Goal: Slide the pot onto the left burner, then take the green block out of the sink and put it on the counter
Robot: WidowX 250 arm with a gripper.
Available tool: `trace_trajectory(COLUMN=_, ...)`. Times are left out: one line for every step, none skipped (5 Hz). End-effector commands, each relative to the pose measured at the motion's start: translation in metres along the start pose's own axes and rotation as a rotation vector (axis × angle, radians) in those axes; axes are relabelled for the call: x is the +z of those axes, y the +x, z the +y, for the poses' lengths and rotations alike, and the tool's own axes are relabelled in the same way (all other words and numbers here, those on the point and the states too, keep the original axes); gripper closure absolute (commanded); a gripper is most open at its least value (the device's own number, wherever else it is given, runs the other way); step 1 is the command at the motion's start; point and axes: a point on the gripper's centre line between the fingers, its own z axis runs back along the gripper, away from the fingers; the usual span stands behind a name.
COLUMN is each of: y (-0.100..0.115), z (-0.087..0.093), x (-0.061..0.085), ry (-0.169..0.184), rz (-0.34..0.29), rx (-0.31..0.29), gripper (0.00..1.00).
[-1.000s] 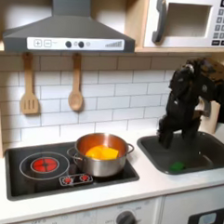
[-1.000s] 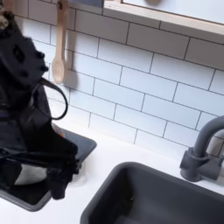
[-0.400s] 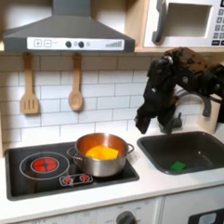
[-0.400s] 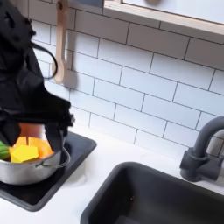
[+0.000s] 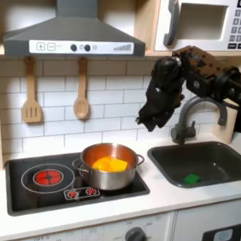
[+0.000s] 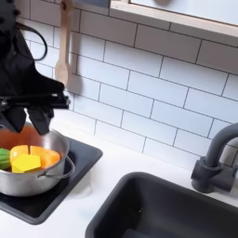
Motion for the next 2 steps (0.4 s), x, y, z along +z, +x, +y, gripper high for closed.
trace_trajectory(y=0.0189, z=0.004, x=-0.0007, ry=-0.029, rz=-0.083, rx=0.022, gripper=1.0)
trace_trajectory(y=0.0282, z=0.0045, x=0.0003, ry=-0.025, rz=-0.119, rx=0.017, gripper=1.0)
